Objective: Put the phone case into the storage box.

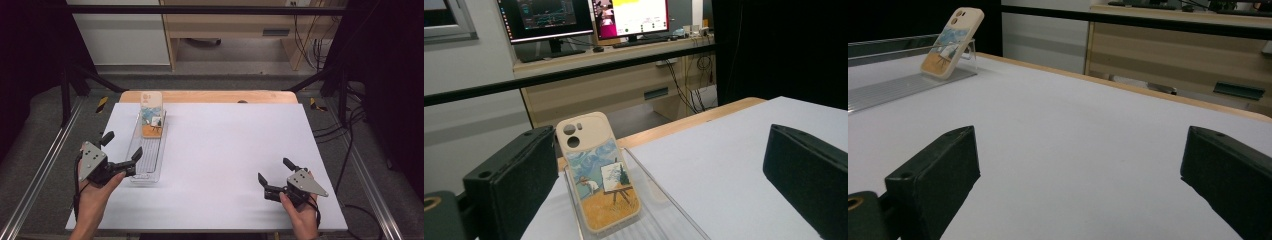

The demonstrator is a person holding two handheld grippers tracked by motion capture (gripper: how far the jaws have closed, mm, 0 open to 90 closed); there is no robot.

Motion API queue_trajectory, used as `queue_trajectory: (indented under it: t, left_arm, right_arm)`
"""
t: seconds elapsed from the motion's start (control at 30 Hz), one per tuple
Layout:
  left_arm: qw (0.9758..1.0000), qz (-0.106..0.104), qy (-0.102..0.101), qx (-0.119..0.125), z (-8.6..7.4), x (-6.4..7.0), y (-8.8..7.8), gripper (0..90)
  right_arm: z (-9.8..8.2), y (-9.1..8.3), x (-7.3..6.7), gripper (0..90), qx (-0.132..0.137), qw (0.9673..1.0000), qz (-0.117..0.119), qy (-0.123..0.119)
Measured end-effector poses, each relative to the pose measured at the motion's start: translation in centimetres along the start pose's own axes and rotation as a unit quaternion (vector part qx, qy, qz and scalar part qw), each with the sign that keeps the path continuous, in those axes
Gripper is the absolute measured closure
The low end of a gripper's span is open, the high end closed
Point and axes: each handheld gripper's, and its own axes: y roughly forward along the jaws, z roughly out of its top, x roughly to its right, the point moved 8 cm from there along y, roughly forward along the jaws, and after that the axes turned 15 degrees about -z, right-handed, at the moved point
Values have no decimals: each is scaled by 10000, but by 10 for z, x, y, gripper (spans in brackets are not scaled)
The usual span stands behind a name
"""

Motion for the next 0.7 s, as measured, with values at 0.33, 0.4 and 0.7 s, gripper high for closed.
queue_trajectory:
  t: [0.33, 0.4, 0.7]
  left_arm:
    - [9999, 99, 20, 53, -8, -7, -16, 9]
    - [9999, 95, 18, 48, -9, -7, -18, 9]
    - [10000, 84, -23, 18, -20, -5, -23, 9]
  right_arm:
    - [0, 0, 1, 24, 4, 10000, -11, -15]
    - [0, 0, 1, 24, -2, 10000, -12, -14]
    - [0, 0, 1, 24, 8, 10000, -27, -18]
